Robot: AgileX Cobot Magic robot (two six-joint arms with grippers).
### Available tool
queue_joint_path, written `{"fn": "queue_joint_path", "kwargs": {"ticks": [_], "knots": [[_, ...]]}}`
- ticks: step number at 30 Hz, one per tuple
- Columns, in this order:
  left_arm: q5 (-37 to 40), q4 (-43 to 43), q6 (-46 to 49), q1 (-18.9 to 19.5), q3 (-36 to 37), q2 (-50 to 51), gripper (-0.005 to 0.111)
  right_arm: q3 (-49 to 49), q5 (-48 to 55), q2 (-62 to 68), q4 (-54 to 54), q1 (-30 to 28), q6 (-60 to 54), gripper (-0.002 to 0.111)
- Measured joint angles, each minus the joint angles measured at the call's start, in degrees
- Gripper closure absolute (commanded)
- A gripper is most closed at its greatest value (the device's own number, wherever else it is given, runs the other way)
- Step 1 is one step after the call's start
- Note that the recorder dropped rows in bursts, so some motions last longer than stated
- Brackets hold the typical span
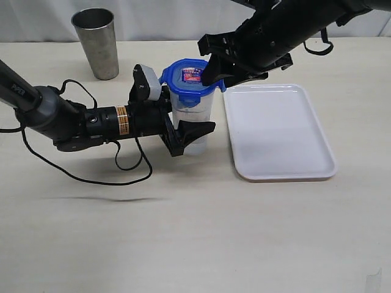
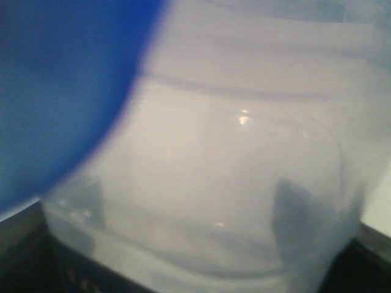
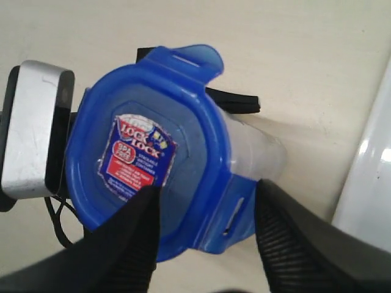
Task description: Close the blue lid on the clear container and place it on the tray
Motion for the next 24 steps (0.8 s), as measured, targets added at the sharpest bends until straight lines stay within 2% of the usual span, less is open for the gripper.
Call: {"fn": "queue_joint_path", "kwargs": {"ticks": [10,17,24], "knots": [[0.0,-0.13,-0.11,0.0,0.11,0.0,0.107,-0.58,1.36,2.02,2.9,-0.47,-1.43,0.062],[-0.14,-0.6,-0.26,0.11,0.31,0.0,0.107,-0.79,2.63,4.15,9.32,-1.27,-7.1,0.062],[-0.03,-1.15,-0.38,0.2,0.31,0.0,0.107,-1.14,2.96,6.27,13.14,-1.5,-8.23,0.073]]}}
